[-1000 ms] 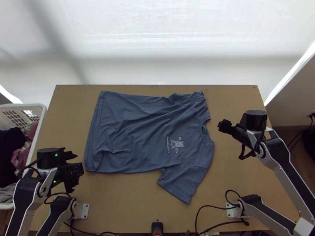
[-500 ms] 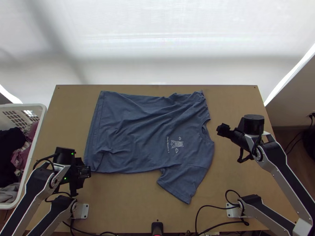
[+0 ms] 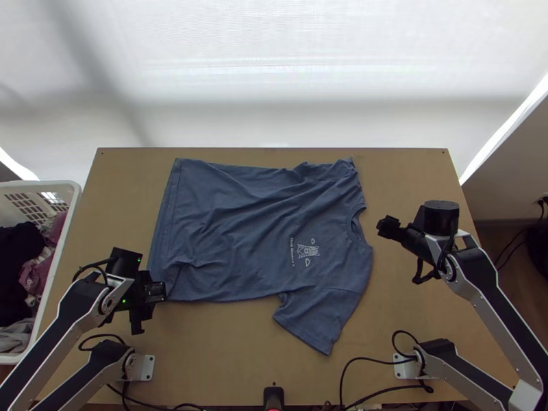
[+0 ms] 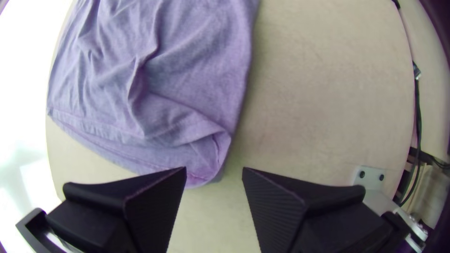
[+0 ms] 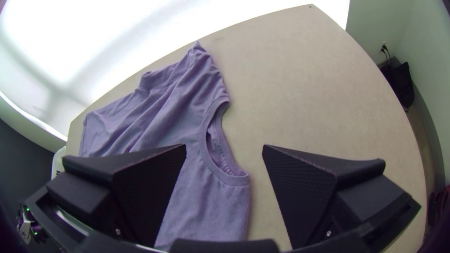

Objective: Fold the t-shirt

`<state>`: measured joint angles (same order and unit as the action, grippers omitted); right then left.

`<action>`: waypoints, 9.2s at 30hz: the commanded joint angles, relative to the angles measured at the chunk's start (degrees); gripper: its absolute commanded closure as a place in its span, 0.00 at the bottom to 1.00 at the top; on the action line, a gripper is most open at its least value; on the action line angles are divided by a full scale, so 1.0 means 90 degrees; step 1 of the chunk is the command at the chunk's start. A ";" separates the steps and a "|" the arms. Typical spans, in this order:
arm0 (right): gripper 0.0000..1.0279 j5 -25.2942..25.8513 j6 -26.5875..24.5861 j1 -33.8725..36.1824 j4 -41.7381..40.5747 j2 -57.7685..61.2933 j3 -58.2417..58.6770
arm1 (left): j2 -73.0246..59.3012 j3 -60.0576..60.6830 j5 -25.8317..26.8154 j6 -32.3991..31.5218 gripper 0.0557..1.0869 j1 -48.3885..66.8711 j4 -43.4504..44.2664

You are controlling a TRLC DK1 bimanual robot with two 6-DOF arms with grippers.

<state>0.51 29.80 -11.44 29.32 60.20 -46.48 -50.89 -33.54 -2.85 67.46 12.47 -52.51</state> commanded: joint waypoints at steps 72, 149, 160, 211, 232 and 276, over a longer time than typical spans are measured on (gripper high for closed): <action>0.97 -0.1532 -0.0225 -0.0535 0.0805 0.0908 -0.0597 | -0.1796 -0.2621 0.1586 -0.4761 0.96 -0.1093 0.0991; 0.97 -0.0331 -0.0938 0.0207 0.0629 -0.2119 -0.1896 | 0.1504 -0.3236 -0.0455 -0.9146 0.96 -0.1200 0.1508; 0.97 -0.0770 -0.0850 0.0256 -0.1686 -0.0586 0.0496 | 0.0128 -0.0756 0.0170 -0.8931 0.96 -0.1464 0.3784; 0.97 -0.1102 -0.0059 0.0783 0.2260 0.6738 -0.6974 | -0.6679 -0.7035 0.0903 -0.9283 0.96 -0.2001 0.1020; 0.97 -0.1102 -0.0430 0.0793 0.2094 0.5176 -0.4406 | -0.5058 -0.4516 0.1167 -0.9175 0.96 -0.2206 0.1518; 0.15 -0.0887 -0.0489 0.0344 0.2006 0.0381 -0.0256 | -0.1923 -0.1566 0.1098 -0.8560 0.48 -0.2030 0.1772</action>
<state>-7.53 25.26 -7.51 46.17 65.95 -50.24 -67.61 -49.54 6.68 -10.70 -5.48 -37.41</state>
